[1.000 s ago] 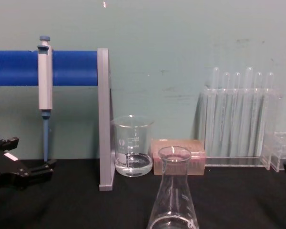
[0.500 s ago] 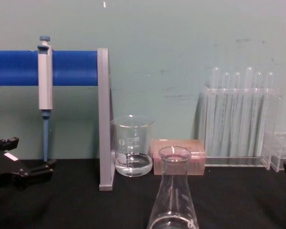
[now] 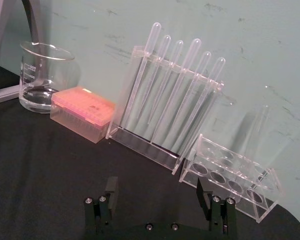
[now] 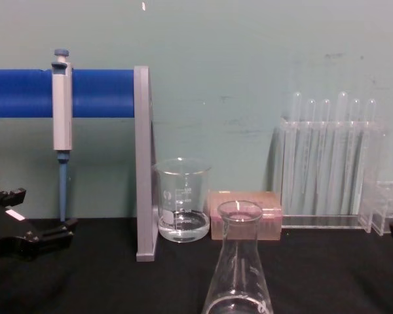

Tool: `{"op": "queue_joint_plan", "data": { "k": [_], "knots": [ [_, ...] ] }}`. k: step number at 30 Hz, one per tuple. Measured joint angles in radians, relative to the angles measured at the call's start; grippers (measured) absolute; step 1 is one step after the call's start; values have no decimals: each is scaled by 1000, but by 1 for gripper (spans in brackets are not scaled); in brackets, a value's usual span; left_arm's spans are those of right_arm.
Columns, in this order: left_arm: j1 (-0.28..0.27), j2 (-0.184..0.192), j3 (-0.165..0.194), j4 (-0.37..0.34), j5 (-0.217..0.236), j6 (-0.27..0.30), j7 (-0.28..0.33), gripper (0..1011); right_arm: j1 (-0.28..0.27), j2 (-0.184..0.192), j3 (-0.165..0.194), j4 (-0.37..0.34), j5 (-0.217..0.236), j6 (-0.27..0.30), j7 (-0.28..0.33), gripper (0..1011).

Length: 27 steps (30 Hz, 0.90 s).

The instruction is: Grasp the erlenmeyer flask with one hand, shake it three times, then place it back.

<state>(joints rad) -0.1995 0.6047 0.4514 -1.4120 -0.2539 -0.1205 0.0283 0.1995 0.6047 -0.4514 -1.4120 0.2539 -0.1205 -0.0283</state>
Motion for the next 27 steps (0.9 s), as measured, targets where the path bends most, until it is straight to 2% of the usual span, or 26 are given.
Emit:
{"op": "queue_joint_plan", "data": {
  "k": [7, 18, 27],
  "knots": [
    [0, 0, 0, 0, 0, 0, 0, 1001, -1, 0, 1, 0, 0, 0, 0, 1002],
    [0, 0, 0, 0, 0, 0, 0, 1001, -60, 15, 37, -57, -10, 10, 8, 1002],
    [0, 0, 0, 0, 0, 0, 0, 1001, -125, 41, 69, -141, 32, 26, 74, 1003]
  ]
}}
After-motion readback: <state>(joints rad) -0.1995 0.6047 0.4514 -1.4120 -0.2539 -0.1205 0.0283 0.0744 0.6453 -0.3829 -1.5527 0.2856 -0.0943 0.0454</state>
